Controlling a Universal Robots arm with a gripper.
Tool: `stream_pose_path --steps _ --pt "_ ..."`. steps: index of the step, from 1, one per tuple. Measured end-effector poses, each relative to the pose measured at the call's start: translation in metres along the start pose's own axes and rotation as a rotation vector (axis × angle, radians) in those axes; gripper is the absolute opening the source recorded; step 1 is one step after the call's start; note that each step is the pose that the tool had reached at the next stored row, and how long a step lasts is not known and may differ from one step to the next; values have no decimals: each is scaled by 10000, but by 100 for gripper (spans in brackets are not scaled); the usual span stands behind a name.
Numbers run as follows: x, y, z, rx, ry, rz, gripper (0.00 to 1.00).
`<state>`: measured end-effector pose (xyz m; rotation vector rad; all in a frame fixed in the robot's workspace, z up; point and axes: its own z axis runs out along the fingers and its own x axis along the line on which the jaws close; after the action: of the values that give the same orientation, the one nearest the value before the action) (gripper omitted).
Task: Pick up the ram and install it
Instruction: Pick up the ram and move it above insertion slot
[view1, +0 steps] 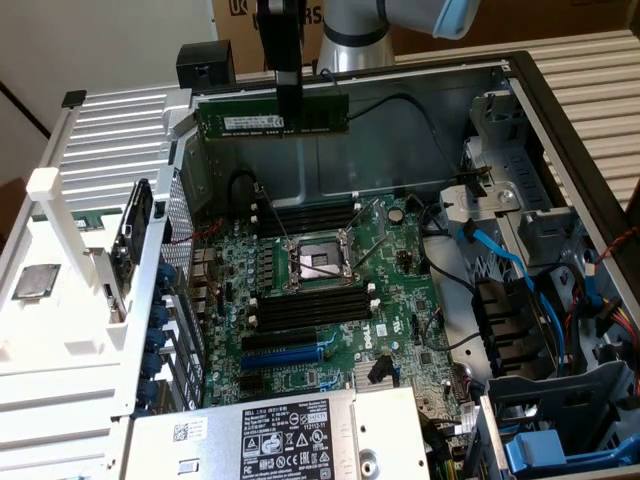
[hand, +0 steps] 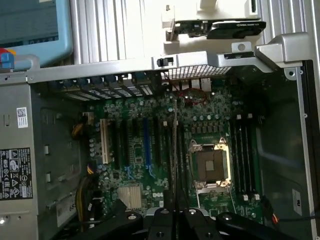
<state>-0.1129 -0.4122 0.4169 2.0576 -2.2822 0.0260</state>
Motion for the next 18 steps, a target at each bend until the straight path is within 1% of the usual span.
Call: stream_pose_path --steps 4,5,10,13,14,18 --pt "-7 -59 5 9 6 -158 13" --pt "-9 -69 13 20 10 -316 13" --pt "-61 -74 81 34 20 -559 13" --pt "-112 -73 130 39 24 -633 13" --pt "-151 -72 161 42 28 -676 13" --pt "-205 -76 189 43 35 -722 13"
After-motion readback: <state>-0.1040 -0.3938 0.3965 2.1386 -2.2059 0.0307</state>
